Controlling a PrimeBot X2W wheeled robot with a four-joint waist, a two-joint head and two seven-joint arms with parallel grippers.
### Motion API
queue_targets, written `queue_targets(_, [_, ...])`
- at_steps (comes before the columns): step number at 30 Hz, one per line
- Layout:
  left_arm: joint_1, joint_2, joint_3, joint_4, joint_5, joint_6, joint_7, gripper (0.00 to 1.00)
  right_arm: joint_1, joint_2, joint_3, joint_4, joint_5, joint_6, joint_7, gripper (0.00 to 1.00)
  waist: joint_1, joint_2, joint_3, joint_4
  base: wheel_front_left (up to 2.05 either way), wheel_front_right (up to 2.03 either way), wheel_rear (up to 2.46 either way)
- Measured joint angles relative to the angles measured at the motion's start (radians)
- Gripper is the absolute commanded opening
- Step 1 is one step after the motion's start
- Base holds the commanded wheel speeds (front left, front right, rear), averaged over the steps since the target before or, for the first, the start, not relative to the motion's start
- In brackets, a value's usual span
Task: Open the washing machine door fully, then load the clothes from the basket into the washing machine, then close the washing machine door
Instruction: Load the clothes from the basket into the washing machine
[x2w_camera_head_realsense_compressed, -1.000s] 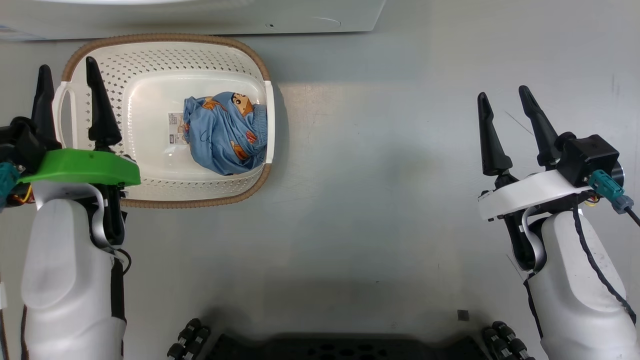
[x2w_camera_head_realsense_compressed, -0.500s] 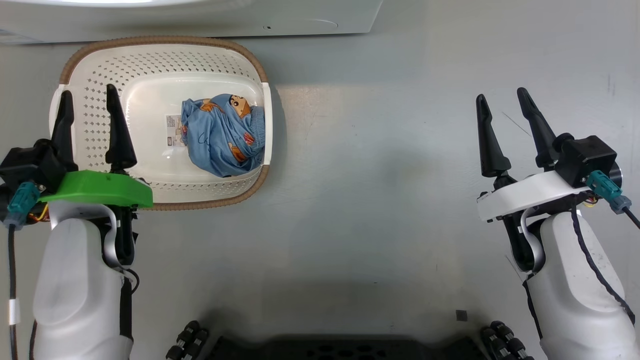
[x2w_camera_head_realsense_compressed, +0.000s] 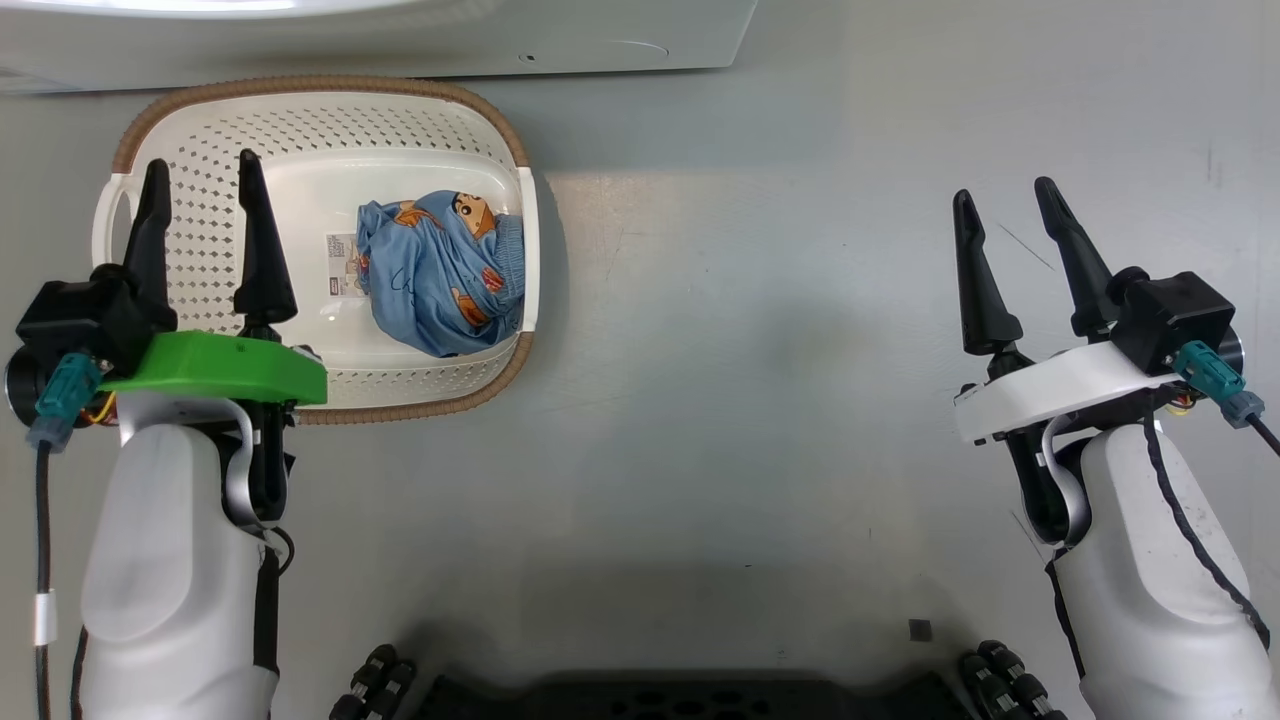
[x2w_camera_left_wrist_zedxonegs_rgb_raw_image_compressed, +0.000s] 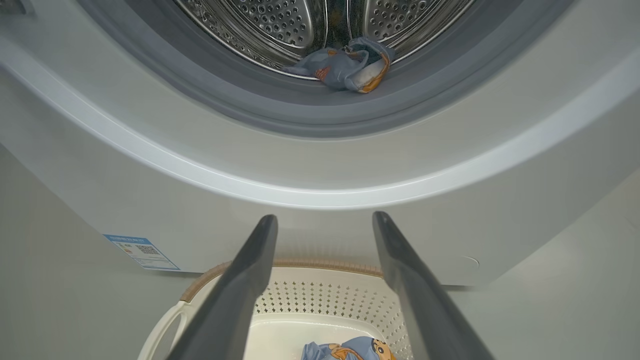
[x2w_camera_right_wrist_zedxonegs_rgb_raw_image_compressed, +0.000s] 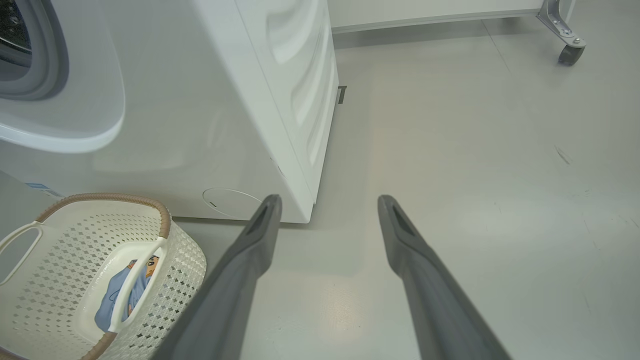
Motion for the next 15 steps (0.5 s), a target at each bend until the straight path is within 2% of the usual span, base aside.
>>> queue_targets(15, [-0.142,0.02,-0.003,-0.053,0.008,0.0,0.001,1.0,-0.002,0.001,0.014,0.005,0.015,0.0,0.0,1.0,0.0,0.0,-0.008,-0.026,0.0,0.0,0.0])
